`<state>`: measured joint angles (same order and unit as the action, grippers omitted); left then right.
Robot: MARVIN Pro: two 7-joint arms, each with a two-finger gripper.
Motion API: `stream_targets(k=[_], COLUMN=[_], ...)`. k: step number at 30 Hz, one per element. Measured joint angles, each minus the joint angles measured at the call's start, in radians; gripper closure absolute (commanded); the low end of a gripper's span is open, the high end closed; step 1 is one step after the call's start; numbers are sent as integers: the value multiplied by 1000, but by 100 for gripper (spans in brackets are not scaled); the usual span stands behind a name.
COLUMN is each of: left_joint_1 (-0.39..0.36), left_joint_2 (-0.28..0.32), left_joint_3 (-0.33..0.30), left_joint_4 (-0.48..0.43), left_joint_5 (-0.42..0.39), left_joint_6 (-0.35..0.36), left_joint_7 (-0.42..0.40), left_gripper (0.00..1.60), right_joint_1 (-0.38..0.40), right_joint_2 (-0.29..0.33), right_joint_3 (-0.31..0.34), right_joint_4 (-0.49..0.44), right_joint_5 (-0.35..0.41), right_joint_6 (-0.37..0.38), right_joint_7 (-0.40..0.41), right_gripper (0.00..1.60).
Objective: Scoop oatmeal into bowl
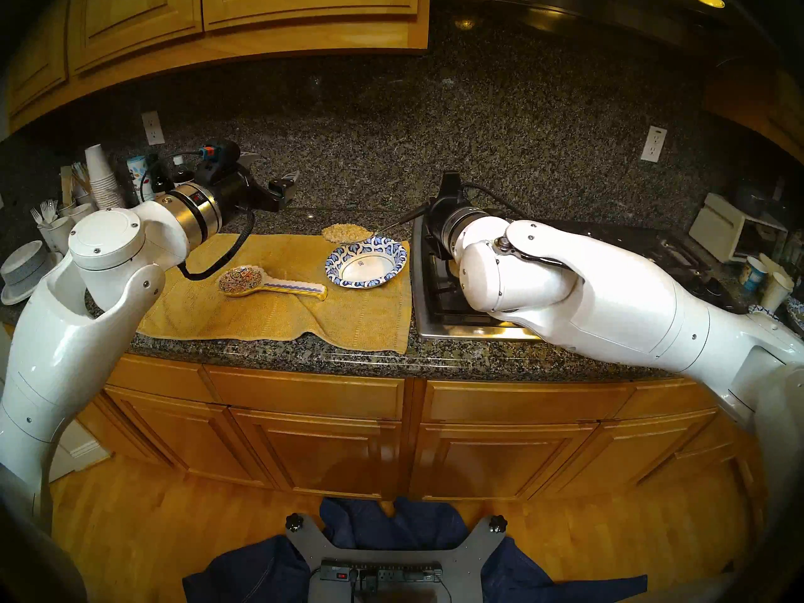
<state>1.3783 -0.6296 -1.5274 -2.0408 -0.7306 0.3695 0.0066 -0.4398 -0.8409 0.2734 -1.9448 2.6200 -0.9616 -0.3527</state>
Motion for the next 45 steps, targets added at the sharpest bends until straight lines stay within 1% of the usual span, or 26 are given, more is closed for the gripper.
stream_targets(k=[14, 15, 33, 39, 45], left_joint_1=[0, 0, 0, 0, 0], left_joint_2=[3, 3, 6, 8, 9], left_joint_3=[2, 2, 4, 4, 5], left_joint_4=[0, 0, 0, 0, -1], left_joint_5=[-3, -3, -7, -8, -9], left_joint_6=[0, 0, -1, -2, -2], left_joint_7=[3, 3, 6, 7, 8], left_gripper=[0, 0, 0, 0, 0], right_joint_1=[28, 32, 71, 81, 89], right_joint_2=[28, 30, 35, 25, 5], right_joint_3=[-10, -17, -112, -152, -197], right_joint_4=[22, 22, 16, 18, 39], right_joint_5=[-105, -128, -383, -484, -591], right_joint_6=[0, 0, 1, 1, 1], right_joint_7=[-31, -35, -84, -123, -187], right_gripper=[160, 160, 160, 160, 160])
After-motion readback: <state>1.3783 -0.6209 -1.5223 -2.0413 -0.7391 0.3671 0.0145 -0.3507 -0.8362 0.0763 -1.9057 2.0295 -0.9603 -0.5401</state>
